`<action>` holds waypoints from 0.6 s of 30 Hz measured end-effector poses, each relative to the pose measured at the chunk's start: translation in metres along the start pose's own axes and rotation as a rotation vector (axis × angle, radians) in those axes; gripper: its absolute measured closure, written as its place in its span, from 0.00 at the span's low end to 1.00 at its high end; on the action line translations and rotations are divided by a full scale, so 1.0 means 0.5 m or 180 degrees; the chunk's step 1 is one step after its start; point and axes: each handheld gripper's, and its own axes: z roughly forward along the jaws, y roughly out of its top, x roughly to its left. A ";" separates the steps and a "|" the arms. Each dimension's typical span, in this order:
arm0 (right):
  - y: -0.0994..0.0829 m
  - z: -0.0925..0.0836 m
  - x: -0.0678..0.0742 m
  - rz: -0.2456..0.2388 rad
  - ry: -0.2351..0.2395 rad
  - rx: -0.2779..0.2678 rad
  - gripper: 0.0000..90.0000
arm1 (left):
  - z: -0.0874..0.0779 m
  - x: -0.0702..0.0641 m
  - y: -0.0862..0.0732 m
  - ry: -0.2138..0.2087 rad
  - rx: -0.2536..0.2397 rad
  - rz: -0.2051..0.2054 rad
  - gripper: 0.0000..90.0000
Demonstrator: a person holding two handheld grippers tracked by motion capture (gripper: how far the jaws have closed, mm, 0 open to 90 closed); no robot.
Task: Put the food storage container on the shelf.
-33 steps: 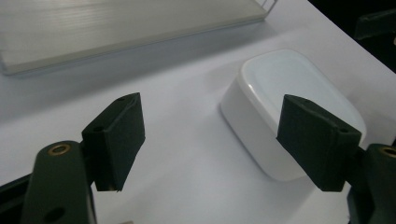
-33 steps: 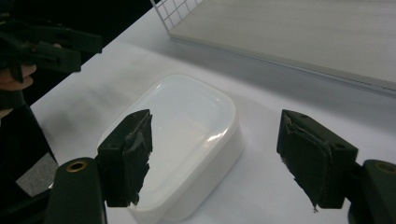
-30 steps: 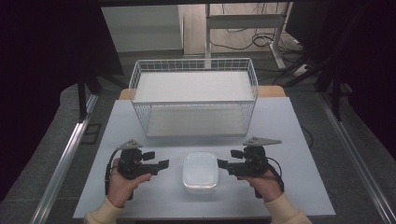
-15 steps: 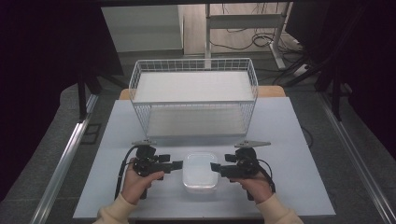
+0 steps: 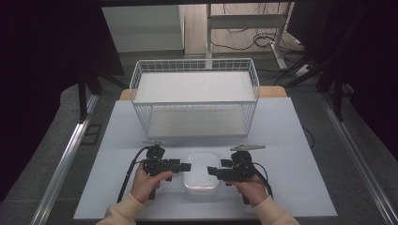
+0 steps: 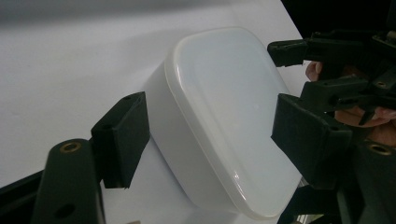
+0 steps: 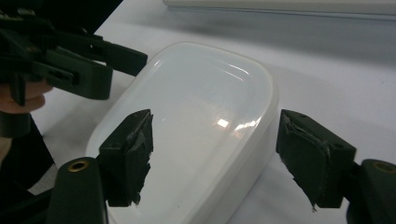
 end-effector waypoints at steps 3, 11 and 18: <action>-0.002 0.000 -0.004 0.0093 0.0036 -0.0026 0.33 | 0.008 0.007 -0.005 -0.0120 0.0008 -0.0136 0.34; -0.010 0.005 -0.011 0.0255 0.0106 0.0006 0.39 | 0.015 0.011 -0.009 -0.0181 0.0080 -0.0189 0.44; -0.020 0.005 -0.013 0.0381 0.0009 -0.0050 0.57 | 0.013 0.006 -0.014 -0.0075 0.0094 -0.0203 0.57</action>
